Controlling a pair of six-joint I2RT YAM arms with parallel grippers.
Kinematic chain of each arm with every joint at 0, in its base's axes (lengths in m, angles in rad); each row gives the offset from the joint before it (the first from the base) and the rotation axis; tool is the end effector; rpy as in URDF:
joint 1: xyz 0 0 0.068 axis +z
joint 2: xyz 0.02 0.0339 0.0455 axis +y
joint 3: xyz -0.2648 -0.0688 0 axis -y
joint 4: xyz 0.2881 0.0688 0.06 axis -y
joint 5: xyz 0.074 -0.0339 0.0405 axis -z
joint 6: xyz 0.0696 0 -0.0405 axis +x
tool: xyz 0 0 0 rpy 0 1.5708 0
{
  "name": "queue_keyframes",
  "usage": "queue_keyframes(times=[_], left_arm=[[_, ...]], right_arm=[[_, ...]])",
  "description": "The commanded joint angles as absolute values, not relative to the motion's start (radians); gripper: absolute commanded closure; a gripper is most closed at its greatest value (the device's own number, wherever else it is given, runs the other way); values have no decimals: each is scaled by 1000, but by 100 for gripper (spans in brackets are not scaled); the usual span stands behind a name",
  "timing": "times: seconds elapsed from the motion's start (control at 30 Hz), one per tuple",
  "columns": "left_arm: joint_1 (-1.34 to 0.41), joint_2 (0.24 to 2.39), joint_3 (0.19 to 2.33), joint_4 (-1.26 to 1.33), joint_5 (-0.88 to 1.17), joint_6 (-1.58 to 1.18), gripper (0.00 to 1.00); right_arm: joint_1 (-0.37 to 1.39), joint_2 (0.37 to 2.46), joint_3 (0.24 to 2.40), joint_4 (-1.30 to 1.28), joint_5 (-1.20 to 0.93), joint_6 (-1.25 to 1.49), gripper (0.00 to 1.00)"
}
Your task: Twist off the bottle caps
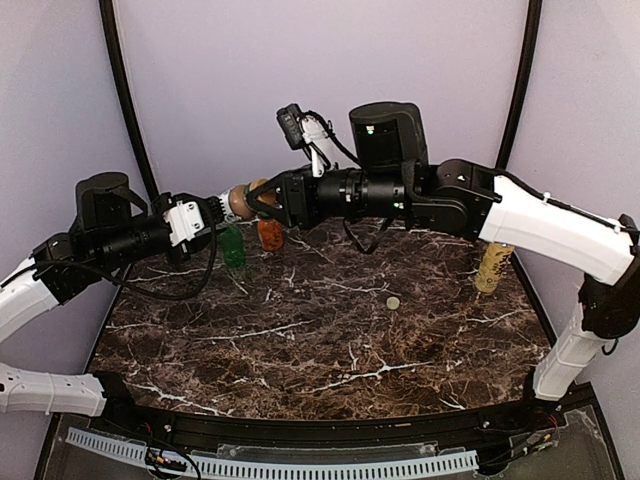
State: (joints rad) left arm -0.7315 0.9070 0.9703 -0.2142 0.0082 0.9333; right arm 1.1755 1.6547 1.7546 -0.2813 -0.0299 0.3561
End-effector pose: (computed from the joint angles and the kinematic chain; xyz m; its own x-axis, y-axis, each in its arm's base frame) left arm 0.2099 -0.1892 0.3786 0.4750 0.6534 -0.5894 0.4911 0.3590 0.7937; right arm 0.1768 0.4291 0.4399 -0.3907 -0.0313 -0.9200 -0.8510 0.3934 0.3480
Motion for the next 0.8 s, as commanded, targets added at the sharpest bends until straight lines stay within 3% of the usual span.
queue_keyframes(times=[0.0, 0.17, 0.37, 0.6, 0.77], left_arm=[[-749, 909, 1023, -506, 328, 903, 94], [-749, 913, 1059, -705, 560, 894, 94], [-749, 919, 1061, -772, 622, 898, 98], [-748, 908, 1038, -754, 574, 900, 98], [-748, 887, 996, -732, 547, 898, 98]], right_arm=[[1222, 1621, 1700, -263, -315, -80, 100], [1320, 1585, 1642, -341, -370, -444, 100], [1397, 1621, 1677, -485, -195, -735, 100], [1405, 1577, 1680, -479, -65, -765, 100], [1355, 1495, 1659, -407, 112, -632, 100]])
